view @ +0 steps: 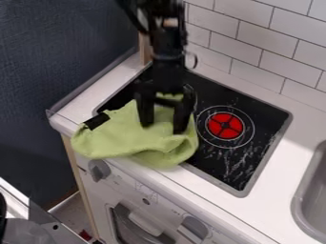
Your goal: Move the cloth from the left burner to the right burner
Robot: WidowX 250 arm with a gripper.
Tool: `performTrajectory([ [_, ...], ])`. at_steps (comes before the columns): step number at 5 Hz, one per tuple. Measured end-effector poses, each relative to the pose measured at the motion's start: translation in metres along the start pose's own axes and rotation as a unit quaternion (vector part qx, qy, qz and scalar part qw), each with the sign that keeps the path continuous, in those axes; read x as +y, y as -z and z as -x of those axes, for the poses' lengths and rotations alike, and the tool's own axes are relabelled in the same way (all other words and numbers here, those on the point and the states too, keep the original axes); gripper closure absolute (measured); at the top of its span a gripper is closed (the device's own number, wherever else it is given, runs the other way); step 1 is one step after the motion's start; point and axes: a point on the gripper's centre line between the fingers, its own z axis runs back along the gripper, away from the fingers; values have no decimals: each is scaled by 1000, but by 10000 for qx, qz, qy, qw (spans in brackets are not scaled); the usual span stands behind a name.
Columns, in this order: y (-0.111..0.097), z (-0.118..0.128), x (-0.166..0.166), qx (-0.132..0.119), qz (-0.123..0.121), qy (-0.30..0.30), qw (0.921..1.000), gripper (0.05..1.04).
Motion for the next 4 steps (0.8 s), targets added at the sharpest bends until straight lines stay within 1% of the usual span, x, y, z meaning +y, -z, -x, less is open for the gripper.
performTrajectory([
  [1, 1, -6, -4, -161, 133, 12, 9998, 83],
  [2, 2, -15, -14, -195, 132, 159, 9996, 83],
  [3, -2, -40, -50, -283, -14, 737, 9969, 83],
  [4, -2, -53, -93, -263, 46, 1222, 9922, 84],
])
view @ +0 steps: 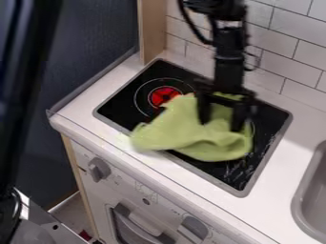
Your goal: Move the cloth from the left burner to the right burner
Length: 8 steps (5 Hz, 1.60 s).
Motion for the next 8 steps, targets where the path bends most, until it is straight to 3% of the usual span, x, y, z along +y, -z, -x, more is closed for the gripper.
performTrajectory([
  [2, 6, -14, -41, 74, 261, 289, 9992, 85],
  [3, 9, -6, -51, 175, 141, 327, 9992, 85],
  [4, 1, -3, -57, 203, -210, 611, 9977, 85],
  [6, -60, -10, -43, -212, -1254, 820, 9885, 85],
  [7, -88, -1, -41, -624, -1560, 756, 9829, 85],
  [8, -98, 12, -34, -743, -1604, 601, 9824, 85],
])
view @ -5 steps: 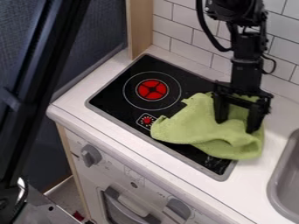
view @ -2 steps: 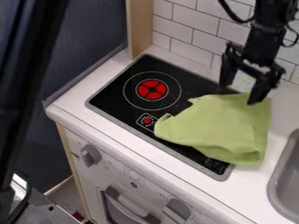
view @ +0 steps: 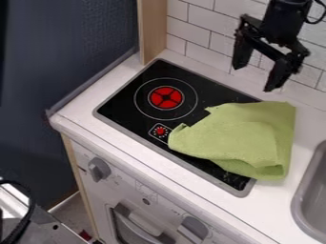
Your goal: Move the cloth from the left burner to the right burner
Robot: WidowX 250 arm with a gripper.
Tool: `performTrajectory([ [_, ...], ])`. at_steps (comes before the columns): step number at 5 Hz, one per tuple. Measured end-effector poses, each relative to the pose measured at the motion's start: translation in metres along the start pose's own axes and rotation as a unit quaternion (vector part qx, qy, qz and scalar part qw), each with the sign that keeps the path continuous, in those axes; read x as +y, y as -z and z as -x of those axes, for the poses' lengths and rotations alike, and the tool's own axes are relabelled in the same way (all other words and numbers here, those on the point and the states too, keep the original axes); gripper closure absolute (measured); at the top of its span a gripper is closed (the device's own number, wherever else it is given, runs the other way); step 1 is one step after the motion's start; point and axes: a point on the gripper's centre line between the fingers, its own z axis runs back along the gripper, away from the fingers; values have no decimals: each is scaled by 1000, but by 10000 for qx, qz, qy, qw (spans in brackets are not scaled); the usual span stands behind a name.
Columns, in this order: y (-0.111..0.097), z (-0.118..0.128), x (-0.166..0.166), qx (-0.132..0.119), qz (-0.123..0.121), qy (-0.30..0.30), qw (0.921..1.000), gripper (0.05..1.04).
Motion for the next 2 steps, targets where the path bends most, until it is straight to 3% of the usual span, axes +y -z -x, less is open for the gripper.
performTrajectory([
  [1, -3, 21, 16, 210, 202, -379, 9989, 85],
  [2, 3, 55, 57, 513, 630, -1029, 9914, 85],
])
